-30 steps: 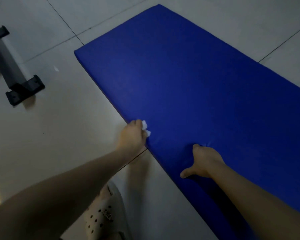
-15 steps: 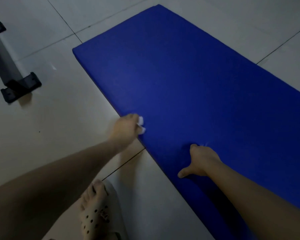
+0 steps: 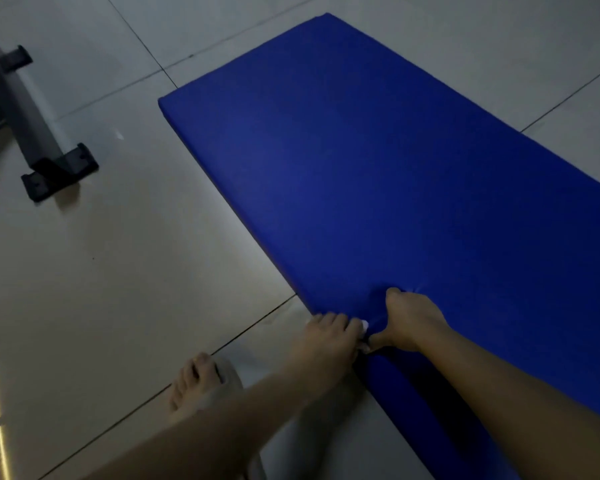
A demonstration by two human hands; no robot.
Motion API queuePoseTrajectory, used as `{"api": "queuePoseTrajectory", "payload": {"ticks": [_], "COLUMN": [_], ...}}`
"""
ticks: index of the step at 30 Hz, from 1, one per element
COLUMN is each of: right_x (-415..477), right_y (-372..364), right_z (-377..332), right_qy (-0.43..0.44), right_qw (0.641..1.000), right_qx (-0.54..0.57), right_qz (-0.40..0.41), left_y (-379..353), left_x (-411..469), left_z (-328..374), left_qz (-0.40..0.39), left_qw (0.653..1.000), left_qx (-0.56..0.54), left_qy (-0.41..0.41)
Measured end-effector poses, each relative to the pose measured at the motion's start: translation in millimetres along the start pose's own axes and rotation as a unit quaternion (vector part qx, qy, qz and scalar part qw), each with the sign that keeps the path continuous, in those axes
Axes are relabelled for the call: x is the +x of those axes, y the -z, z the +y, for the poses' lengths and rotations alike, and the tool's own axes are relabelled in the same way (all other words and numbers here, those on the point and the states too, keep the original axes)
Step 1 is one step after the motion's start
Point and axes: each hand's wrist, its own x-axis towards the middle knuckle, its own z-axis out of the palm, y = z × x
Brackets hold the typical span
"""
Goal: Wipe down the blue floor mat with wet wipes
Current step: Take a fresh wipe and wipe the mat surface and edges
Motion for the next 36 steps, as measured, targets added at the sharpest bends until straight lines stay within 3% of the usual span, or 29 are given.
{"api": "queuePoseTrajectory", "payload": {"ticks": [2,4,7,9,13,18,21,23,26,29,33,36], "right_x": [0,-1,0,1,4,4,5,4,2,3,6,8], "right_y": [-2,-5,-9,-10,-9,-10,-10,-7,-7,-7,0,1], "right_z": [2,4,7,7,5,5,6,6,5,2,-5,-7], "right_qy": [-0.002,0.007,0.013,0.013,0.015,0.015,0.010,0.006,0.004,-0.003,-0.018,-0.027], "right_qw": [1.000,1.000,1.000,1.000,1.000,1.000,1.000,1.000,1.000,1.000,0.998,0.998], "right_qx": [-0.001,0.003,0.012,0.009,0.000,-0.008,-0.003,-0.005,-0.004,0.001,-0.005,-0.010], "right_qz": [-0.007,-0.001,0.005,0.007,0.006,0.026,0.022,0.005,-0.009,-0.023,-0.053,-0.060], "left_y": [22,55,97,98,59,11,22,38,68,81,67,50], "left_x": [22,49,76,81,68,28,28,39,55,67,71,64], "left_z": [-30,-76,-139,-139,-70,29,13,-18,-78,-124,-112,-79], "left_qz": [-0.019,0.019,0.058,0.045,0.057,-0.058,-0.097,-0.119,-0.027,0.097,0.170,0.171], "left_qw": [0.998,0.988,0.941,0.932,0.953,0.988,0.994,0.991,0.987,0.946,0.903,0.882], "left_qx": [0.061,0.094,0.149,0.160,0.041,-0.037,0.009,0.052,0.050,0.033,-0.074,-0.143], "left_qy": [0.015,0.125,0.297,0.323,0.294,0.136,0.043,0.027,0.151,0.308,0.388,0.415]}}
